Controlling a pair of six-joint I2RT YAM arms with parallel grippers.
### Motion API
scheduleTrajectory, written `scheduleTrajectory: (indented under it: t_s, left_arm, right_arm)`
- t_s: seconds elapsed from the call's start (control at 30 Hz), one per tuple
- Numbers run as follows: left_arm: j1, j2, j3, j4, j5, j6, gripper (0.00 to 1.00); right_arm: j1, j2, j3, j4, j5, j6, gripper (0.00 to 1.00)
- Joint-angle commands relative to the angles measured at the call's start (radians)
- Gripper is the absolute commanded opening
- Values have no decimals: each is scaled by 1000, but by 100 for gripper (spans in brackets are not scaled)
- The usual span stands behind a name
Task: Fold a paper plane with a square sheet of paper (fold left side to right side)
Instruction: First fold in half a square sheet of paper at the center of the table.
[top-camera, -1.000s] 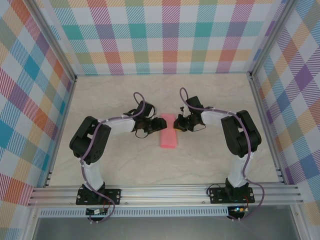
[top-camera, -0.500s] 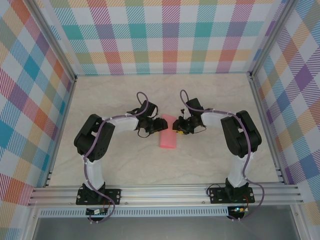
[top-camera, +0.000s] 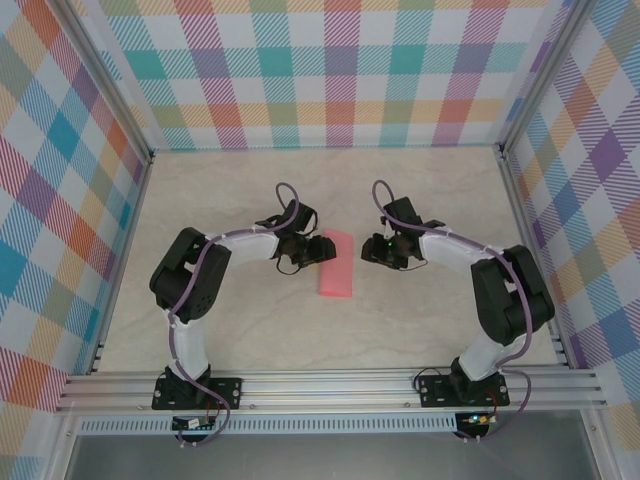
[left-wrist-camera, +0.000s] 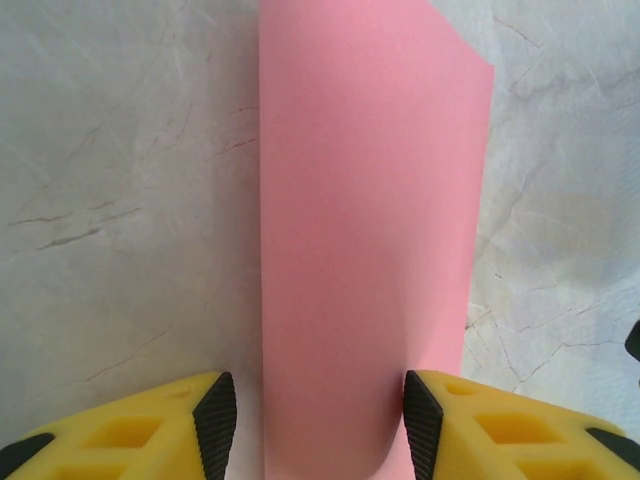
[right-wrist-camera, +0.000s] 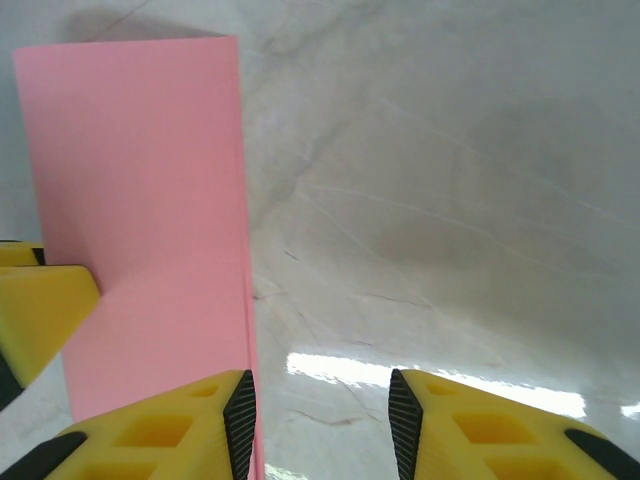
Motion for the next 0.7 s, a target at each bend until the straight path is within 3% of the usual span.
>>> scheduleTrajectory:
  t_s: [0.0,0.43,0.67]
  left_arm:
    - [-27,49,15,-28,-10,12,51]
    - [-37,58,24,-44,-21,17,52]
    - [-45,67,37,-64,-36,31,52]
  right_arm:
    - [-2,-46,-18,-37,53,-13,42]
    - [0,-24,-19,47,-113,21,38]
    - [1,-20,-19,55,-127,29,36]
